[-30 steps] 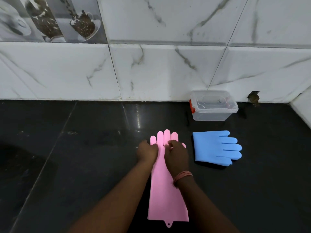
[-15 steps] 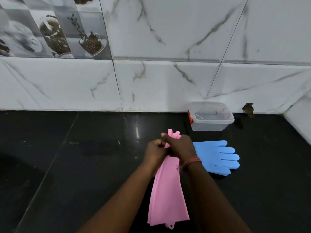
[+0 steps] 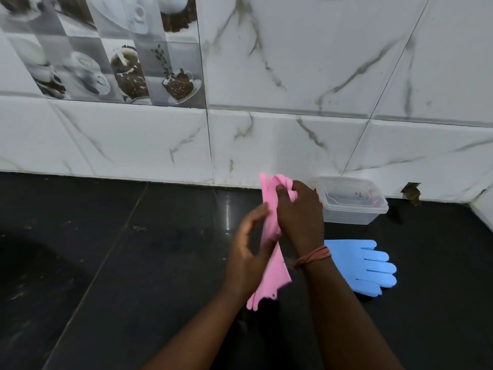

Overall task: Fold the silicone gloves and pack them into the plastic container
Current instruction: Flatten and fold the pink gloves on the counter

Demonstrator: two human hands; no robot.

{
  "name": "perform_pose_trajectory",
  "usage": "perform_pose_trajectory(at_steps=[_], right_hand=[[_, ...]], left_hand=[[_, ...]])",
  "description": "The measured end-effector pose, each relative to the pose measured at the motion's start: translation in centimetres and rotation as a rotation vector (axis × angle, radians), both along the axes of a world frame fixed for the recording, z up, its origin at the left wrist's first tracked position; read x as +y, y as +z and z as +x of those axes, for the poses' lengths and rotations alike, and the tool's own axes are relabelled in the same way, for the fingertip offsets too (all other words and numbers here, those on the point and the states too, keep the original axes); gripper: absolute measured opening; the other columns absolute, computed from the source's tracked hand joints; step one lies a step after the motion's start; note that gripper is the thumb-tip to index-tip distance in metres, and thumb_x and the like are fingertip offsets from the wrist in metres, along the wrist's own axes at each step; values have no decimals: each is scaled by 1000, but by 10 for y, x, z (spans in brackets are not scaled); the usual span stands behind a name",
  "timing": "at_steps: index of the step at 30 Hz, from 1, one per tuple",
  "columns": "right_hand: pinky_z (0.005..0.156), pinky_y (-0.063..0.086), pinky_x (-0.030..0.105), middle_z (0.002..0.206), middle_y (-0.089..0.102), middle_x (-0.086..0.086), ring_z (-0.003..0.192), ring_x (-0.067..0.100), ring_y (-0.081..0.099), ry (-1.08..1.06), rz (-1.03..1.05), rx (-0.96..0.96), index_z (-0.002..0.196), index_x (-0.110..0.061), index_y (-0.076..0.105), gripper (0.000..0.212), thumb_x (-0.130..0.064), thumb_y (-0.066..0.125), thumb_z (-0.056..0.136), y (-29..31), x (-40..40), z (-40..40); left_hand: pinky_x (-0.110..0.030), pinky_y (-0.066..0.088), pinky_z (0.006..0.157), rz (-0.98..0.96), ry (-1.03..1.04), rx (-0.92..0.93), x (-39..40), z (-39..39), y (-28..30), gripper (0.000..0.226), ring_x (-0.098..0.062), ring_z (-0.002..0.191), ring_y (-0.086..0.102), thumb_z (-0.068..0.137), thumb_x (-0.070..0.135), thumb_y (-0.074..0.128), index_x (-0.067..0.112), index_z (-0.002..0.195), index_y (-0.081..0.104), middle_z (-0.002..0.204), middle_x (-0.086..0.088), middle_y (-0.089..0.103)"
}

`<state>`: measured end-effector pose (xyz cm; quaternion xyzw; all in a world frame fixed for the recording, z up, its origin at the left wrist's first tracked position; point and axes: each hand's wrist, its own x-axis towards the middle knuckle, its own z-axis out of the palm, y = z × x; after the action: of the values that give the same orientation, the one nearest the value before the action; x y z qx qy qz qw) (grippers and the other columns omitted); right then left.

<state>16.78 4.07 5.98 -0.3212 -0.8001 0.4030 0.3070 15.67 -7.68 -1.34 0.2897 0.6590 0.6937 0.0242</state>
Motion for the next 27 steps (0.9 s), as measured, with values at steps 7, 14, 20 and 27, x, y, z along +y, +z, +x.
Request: perform_pose_trajectory(at_steps=[7,14,20,27], right_hand=[[81,56,24,95,76,0,92,13,70,239,-284,411,102,-14,72,21,-31,60,99,39,-21,-9],[92,56,44,118,72,16,110,32,69,259,-793,477,127,-8,63,37,-33,56,101,-11,-2,12],[86,58,42,111,76,7,107,28,71,51,-885,194,120,-23,68,28,-36,61,97,-121,4,61],[94,56,47,108,75,5,103,25,70,-36,-823,-62,118,-19,70,29,-38,60,98,-171,21,79]], left_hand=[[-40,50,97,61,151,-1210,-38,-62,-63,67,-24,106,64,82,76,57,19,114,67,116,-6,68],[-52,50,108,639,-141,-1349,-105,-62,-77,73,-34,125,65,90,66,62,14,140,63,139,-14,65],[-59,42,113,103,-136,-1250,-127,-63,-91,41,-38,126,63,99,14,58,14,140,61,135,-20,67],[-54,58,89,-106,11,-1187,-122,-75,-103,33,-41,110,70,104,0,46,8,132,62,121,-23,73]])
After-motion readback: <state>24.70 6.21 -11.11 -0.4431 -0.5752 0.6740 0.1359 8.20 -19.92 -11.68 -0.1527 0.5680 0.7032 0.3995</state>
